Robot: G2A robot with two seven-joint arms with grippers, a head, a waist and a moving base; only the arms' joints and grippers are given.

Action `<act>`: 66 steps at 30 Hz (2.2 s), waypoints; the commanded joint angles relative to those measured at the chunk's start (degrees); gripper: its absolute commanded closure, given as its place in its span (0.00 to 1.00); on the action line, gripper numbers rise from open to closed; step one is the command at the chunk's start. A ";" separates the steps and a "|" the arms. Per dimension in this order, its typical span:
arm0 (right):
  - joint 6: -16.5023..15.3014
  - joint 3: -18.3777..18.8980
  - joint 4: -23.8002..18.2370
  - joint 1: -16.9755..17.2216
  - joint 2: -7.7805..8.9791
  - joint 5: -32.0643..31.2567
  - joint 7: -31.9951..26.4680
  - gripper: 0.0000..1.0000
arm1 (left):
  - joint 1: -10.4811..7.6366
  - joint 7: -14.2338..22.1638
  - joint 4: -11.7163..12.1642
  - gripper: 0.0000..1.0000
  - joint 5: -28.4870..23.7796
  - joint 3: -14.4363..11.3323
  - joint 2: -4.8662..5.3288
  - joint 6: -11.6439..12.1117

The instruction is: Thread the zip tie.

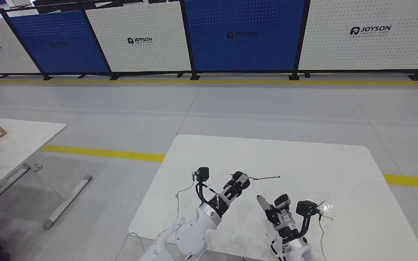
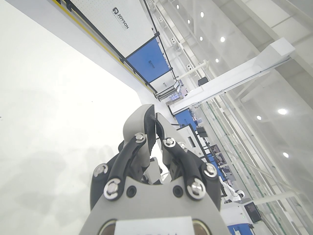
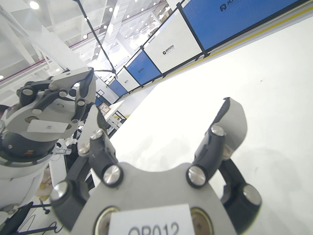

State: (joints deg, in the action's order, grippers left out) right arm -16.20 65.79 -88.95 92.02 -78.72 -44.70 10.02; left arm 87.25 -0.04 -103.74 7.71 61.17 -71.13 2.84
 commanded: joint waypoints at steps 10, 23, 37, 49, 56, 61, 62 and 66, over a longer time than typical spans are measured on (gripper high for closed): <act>4.96 -1.53 1.05 -2.45 0.04 -7.66 -3.50 0.00 | -0.30 4.65 -0.21 1.00 -8.28 -0.16 -0.24 0.57; 6.01 -1.27 0.87 -2.37 -0.17 -3.67 -3.63 0.00 | -0.68 4.06 0.09 1.00 -9.00 -0.14 -0.35 0.12; 8.10 -1.51 0.84 -2.58 -0.29 -3.24 -4.07 0.00 | -1.40 2.52 0.63 1.00 -10.42 -1.22 -0.78 -0.90; 4.66 -1.70 0.32 -2.89 -0.18 -0.25 -7.74 0.62 | -2.55 1.72 1.60 1.00 -9.87 -2.03 -1.13 -2.02; 1.87 0.05 -0.06 -2.64 0.25 1.51 -7.97 0.63 | -2.55 2.13 1.74 1.00 -9.17 -2.67 -1.22 -2.16; 0.41 0.17 -0.29 -2.73 0.35 1.68 -7.21 0.64 | -2.28 2.51 1.54 1.00 -9.06 -2.69 -1.21 -2.26; 0.19 0.15 -0.34 -2.82 0.36 1.62 -7.20 0.64 | -2.21 2.59 1.48 1.00 -9.02 -2.71 -1.20 -2.26; -0.11 -0.22 -0.46 -3.20 0.37 1.21 -7.00 0.64 | -2.01 2.84 1.28 1.00 -8.89 -2.81 -1.20 -2.28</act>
State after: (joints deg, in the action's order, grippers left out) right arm -16.38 65.69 -89.40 88.92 -78.34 -43.42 2.94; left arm 85.19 2.75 -102.41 -1.21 58.40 -72.33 0.55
